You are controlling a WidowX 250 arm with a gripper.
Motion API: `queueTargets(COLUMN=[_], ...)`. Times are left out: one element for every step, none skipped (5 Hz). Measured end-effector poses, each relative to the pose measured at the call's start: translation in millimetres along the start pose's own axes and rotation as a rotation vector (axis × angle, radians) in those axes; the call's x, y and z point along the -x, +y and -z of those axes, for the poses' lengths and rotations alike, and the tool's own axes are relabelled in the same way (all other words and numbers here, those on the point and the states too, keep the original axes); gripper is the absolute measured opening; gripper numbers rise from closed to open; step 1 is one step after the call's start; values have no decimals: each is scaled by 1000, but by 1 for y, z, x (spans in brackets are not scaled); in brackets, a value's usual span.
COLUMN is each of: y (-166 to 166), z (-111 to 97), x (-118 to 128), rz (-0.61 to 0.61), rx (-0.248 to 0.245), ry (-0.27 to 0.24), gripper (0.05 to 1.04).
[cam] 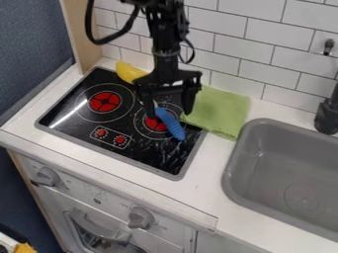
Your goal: Moved the blue fork the the left side of the left burner
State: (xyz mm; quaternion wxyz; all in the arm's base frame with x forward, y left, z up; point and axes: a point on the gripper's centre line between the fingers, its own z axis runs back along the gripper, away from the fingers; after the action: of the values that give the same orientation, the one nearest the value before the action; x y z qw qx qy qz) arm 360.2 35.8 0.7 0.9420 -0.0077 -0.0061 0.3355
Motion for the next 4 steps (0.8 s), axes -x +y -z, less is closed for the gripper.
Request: queueTargets(y=[5, 1, -1, -1], z=[16, 32, 36, 38], x=[-1, -2, -2, -2], rz=[-61, -55, -47, -36], rx=[-37, -61, -62, -67], ry=[-13, 11, 24, 5], gripper=[1001, 1000, 946, 660])
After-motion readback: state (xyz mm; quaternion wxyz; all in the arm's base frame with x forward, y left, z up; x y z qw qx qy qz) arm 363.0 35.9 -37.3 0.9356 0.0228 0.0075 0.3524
